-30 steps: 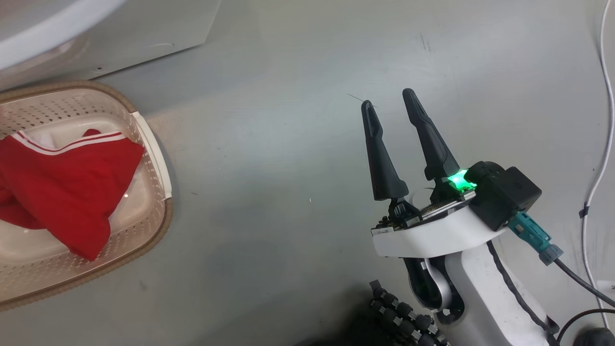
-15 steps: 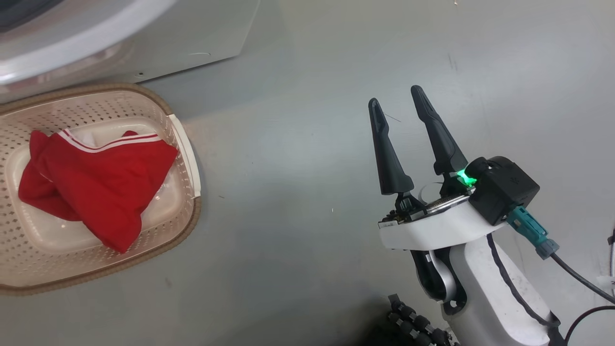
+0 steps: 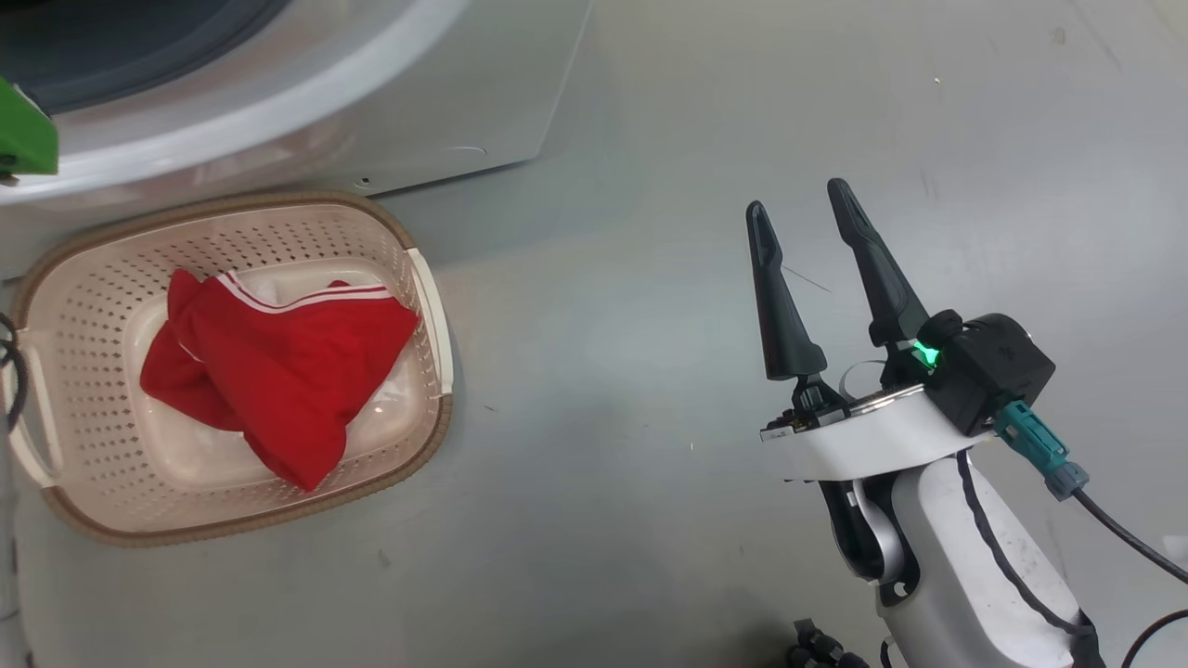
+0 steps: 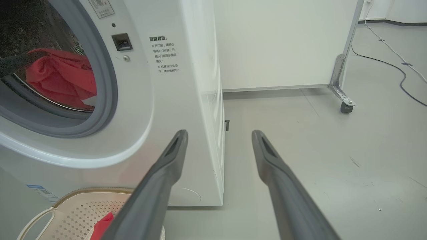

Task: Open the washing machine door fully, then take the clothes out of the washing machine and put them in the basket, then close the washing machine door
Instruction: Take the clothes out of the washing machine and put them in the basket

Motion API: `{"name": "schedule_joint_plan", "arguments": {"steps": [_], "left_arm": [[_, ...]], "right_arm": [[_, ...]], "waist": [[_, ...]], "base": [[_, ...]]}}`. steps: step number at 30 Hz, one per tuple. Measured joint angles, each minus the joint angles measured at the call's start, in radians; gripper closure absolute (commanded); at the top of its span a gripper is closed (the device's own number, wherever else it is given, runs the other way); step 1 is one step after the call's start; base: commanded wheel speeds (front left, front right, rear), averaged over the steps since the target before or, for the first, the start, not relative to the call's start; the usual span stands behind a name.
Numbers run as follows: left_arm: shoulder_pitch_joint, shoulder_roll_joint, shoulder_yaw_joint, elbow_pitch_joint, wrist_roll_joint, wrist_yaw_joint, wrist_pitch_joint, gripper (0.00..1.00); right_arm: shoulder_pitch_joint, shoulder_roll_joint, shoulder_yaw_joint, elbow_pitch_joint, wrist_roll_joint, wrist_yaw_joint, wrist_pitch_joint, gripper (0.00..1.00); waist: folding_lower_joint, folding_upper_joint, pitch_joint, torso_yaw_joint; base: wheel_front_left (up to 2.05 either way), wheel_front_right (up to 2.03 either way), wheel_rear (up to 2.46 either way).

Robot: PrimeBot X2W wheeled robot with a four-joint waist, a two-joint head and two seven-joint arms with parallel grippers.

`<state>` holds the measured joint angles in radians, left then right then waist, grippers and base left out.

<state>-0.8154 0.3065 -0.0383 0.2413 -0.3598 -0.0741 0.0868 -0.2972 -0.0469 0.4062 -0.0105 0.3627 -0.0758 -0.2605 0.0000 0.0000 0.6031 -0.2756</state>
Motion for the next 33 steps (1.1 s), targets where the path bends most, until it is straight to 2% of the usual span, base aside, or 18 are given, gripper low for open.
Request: {"name": "schedule_joint_plan", "arguments": {"steps": [5,18,33], "left_arm": [[0.068,-0.046,0.001,-0.047,-0.001,0.009,-0.101,1.0],[0.255,-0.121,0.008,-0.17,0.001,0.04,-0.336,1.0],[0.445,-0.171,-0.02,-0.292,0.014,0.058,-0.335,1.0]], "right_arm": [[0.026,-0.001,-0.021,0.014,-0.018,0.003,0.0,0.0],[0.112,-0.001,-0.049,0.05,-0.045,0.022,0.0,0.0],[0.207,-0.01,-0.066,0.055,-0.058,0.034,0.0,0.0]], "waist": [[0.0,0.0,-0.043,0.032],[0.0,0.0,-0.189,0.104],[-0.0001,0.0,-0.322,0.153]], "base": [[0.0,0.0,0.0],[0.0,0.0,0.0],[0.0,0.0,0.0]]}}
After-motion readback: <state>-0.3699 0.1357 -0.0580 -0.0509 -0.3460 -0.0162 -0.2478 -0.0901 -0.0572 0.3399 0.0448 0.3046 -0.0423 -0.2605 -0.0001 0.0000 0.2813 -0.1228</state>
